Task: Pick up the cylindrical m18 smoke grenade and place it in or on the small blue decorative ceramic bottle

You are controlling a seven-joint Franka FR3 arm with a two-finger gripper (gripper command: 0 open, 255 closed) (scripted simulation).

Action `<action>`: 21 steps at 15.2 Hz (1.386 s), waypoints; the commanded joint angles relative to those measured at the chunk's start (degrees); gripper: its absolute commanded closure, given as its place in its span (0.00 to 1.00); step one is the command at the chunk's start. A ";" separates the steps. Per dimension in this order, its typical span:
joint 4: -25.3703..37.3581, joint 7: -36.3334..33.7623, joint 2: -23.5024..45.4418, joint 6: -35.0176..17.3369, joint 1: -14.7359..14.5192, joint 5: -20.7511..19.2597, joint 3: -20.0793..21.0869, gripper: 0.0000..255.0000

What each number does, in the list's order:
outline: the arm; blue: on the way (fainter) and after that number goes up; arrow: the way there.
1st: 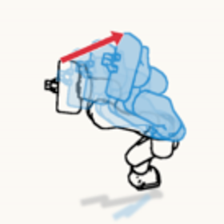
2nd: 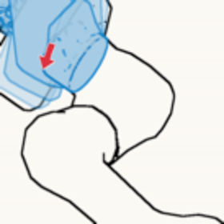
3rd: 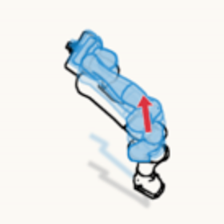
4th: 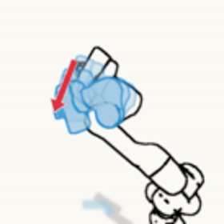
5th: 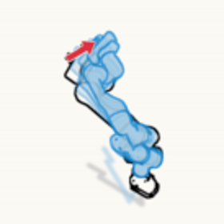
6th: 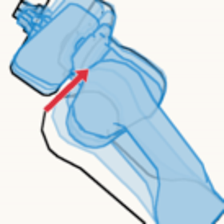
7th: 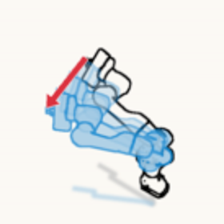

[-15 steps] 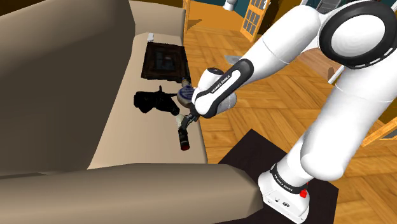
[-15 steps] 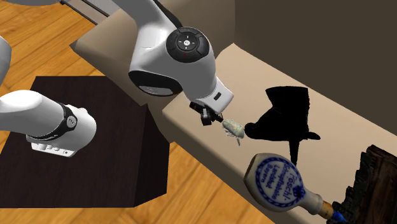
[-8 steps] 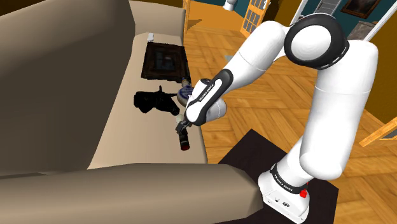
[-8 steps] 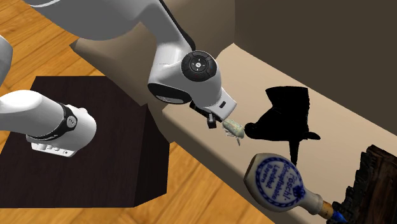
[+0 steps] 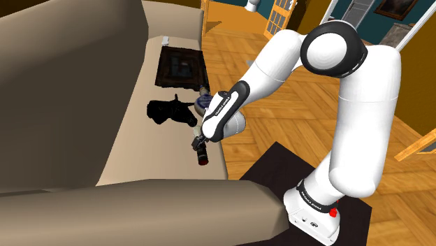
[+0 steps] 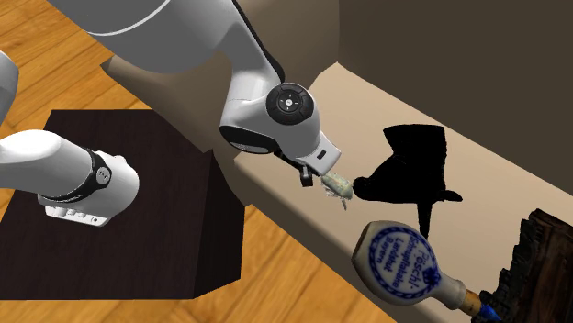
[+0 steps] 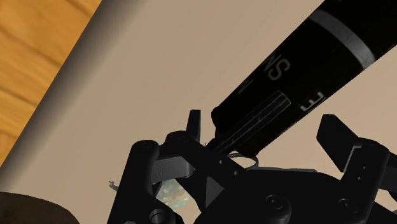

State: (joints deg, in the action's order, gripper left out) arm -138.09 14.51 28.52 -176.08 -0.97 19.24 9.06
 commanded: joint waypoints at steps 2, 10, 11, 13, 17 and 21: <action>0.01 0.01 0.03 -0.03 0.01 0.00 0.01 0.00; 0.01 0.00 0.03 -0.03 -0.01 0.00 0.01 1.00; 0.01 0.00 0.04 -0.03 -0.01 0.00 0.01 1.00; 0.01 0.01 0.03 -0.03 0.01 0.00 0.01 1.00; -1.10 -0.74 -3.63 2.54 -0.80 -0.26 -0.86 1.00; -2.03 -1.67 -7.22 5.23 -1.65 -0.79 -1.83 1.00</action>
State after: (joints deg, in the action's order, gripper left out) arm -140.00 13.21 22.28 -171.72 -2.26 18.67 7.60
